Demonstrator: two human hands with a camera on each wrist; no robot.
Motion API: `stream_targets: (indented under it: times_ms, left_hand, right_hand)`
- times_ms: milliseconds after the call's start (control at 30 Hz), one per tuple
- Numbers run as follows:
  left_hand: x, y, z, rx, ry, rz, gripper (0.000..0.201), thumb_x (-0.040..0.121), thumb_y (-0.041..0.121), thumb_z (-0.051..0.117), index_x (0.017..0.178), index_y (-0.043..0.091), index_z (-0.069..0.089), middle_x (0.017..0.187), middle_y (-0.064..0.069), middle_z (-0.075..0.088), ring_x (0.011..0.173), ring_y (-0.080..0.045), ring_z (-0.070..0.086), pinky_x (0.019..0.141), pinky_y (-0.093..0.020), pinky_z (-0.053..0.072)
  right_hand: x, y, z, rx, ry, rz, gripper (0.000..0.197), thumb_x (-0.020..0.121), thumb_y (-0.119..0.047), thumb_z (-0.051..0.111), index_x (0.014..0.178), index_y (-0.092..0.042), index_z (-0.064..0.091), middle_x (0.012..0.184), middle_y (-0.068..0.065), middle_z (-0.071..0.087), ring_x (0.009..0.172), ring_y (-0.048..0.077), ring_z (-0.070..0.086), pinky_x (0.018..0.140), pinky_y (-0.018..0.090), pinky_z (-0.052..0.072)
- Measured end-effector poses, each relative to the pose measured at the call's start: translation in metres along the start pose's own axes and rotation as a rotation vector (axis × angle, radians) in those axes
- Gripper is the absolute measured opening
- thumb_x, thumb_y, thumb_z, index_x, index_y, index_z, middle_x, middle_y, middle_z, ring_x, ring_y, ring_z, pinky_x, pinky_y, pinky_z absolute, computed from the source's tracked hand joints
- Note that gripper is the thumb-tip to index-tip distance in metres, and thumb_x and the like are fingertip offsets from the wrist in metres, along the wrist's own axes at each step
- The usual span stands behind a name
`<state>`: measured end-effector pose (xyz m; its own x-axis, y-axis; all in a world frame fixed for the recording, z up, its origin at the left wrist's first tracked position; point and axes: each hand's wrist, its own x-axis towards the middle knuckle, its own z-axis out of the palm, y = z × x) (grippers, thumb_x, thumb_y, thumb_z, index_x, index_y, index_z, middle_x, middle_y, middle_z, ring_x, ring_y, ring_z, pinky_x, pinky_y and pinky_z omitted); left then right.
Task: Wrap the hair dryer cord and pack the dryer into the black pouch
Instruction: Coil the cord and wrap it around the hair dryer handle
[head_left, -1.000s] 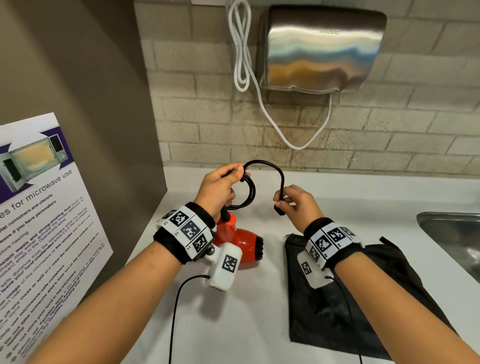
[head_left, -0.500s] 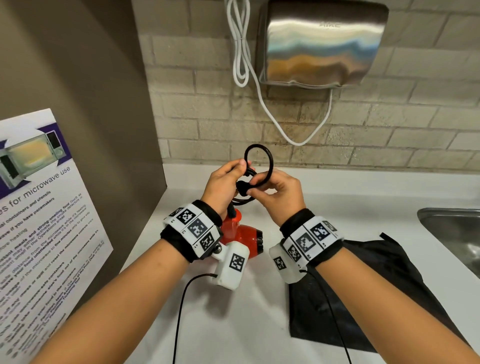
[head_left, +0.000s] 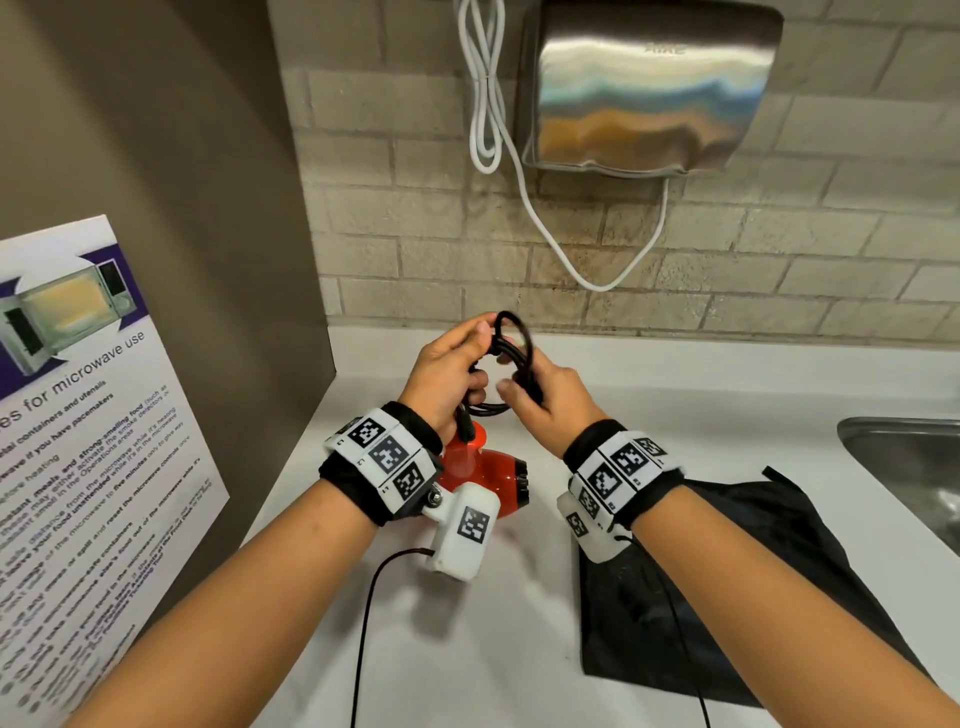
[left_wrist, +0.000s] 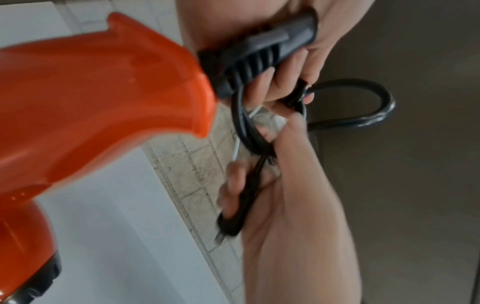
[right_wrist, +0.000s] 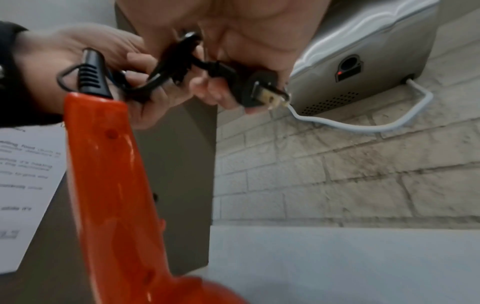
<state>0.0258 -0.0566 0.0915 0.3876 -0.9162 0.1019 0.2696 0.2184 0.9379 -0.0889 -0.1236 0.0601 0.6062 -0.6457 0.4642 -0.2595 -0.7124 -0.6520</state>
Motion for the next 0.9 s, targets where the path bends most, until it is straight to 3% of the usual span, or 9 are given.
stream_targets:
  times_ms: [67, 200, 300, 400, 500, 600, 733, 833, 900]
  left_hand:
    - [0.004, 0.005, -0.007, -0.044, 0.010, -0.009, 0.019, 0.096, 0.022, 0.043, 0.091, 0.021, 0.062, 0.069, 0.011, 0.062, 0.036, -0.001, 0.027, 0.037, -0.014, 0.024]
    - [0.006, 0.005, -0.015, -0.003, 0.000, -0.035, 0.023, 0.095, 0.023, 0.045, 0.080, 0.023, 0.062, 0.068, 0.013, 0.063, 0.036, -0.002, 0.025, 0.039, -0.014, 0.021]
    - [0.003, 0.001, -0.012, 0.070, -0.010, -0.038, 0.020, 0.093, 0.022, 0.050, 0.078, 0.022, 0.063, 0.072, 0.010, 0.062, 0.035, -0.002, 0.025, 0.037, -0.014, 0.021]
    - [0.002, -0.001, -0.008, 0.110, -0.011, 0.011, 0.011, 0.087, 0.017, 0.058, 0.078, 0.022, 0.062, 0.069, 0.007, 0.057, 0.033, -0.002, 0.025, 0.035, -0.013, 0.021]
    - [0.004, -0.001, -0.010, 0.139, -0.010, 0.074, 0.015, 0.084, 0.009, 0.061, 0.078, 0.022, 0.062, 0.052, 0.014, 0.053, 0.033, -0.001, 0.025, 0.035, -0.013, 0.021]
    - [0.003, 0.000, -0.015, 0.188, -0.001, 0.089, 0.018, 0.083, 0.006, 0.063, 0.084, 0.024, 0.063, 0.046, 0.014, 0.052, 0.033, -0.001, 0.025, 0.035, -0.013, 0.023]
    - [0.002, 0.000, -0.013, 0.229, 0.010, 0.085, 0.016, 0.080, 0.007, 0.066, 0.075, 0.022, 0.065, 0.048, 0.011, 0.058, 0.032, -0.004, 0.025, 0.038, -0.017, 0.021]
    - [0.002, 0.000, -0.009, 0.242, 0.031, 0.118, 0.013, 0.081, 0.012, 0.066, 0.072, 0.021, 0.067, 0.051, 0.010, 0.060, 0.032, -0.005, 0.026, 0.037, -0.018, 0.021]
    - [0.000, 0.000, -0.006, 0.249, 0.016, 0.146, 0.007, 0.083, 0.009, 0.063, 0.078, 0.013, 0.066, 0.056, 0.008, 0.060, 0.031, -0.001, 0.034, 0.037, -0.011, 0.026]
  right_hand:
    - [-0.010, 0.009, -0.004, -0.033, -0.065, -0.015, 0.026, 0.089, -0.030, 0.047, 0.103, -0.010, 0.056, 0.067, 0.008, 0.058, 0.058, 0.016, 0.051, 0.059, 0.026, 0.041]
    - [-0.013, 0.036, -0.011, -0.159, -0.099, 0.198, 0.024, 0.094, -0.019, 0.044, 0.084, -0.006, 0.061, 0.054, -0.006, 0.044, 0.050, 0.007, 0.039, 0.061, 0.025, 0.035]
    - [-0.010, 0.038, -0.013, -0.126, -0.119, 0.284, 0.028, 0.092, -0.003, 0.036, 0.100, -0.011, 0.061, 0.065, -0.005, 0.050, 0.046, 0.007, 0.042, 0.051, 0.023, 0.041]
    - [-0.003, 0.026, -0.011, -0.091, -0.113, 0.237, 0.054, 0.081, 0.015, 0.028, 0.115, -0.015, 0.057, 0.074, -0.008, 0.046, 0.054, 0.008, 0.045, 0.043, 0.006, 0.038]
    - [0.003, 0.015, -0.012, -0.011, -0.109, 0.227, 0.029, 0.089, 0.001, 0.040, 0.101, -0.011, 0.064, 0.074, -0.006, 0.050, 0.062, 0.004, 0.044, 0.055, 0.007, 0.037]
    - [0.005, 0.009, -0.016, -0.043, -0.151, 0.248, 0.019, 0.092, -0.019, 0.048, 0.078, -0.014, 0.059, 0.059, 0.000, 0.044, 0.054, 0.012, 0.038, 0.050, 0.015, 0.033]
    - [0.019, -0.001, -0.028, -0.116, 0.078, 0.218, 0.016, 0.090, -0.017, 0.051, 0.077, -0.013, 0.059, 0.059, 0.002, 0.048, 0.057, 0.016, 0.043, 0.056, 0.024, 0.035]
    - [0.026, -0.014, -0.034, -0.152, 0.198, 0.161, 0.016, 0.089, -0.018, 0.053, 0.084, -0.007, 0.063, 0.055, -0.006, 0.045, 0.053, 0.011, 0.042, 0.061, 0.025, 0.033]
    - [0.027, -0.022, -0.036, -0.149, 0.263, 0.123, 0.016, 0.089, -0.017, 0.054, 0.086, -0.005, 0.064, 0.058, -0.006, 0.049, 0.058, 0.015, 0.045, 0.063, 0.025, 0.034]
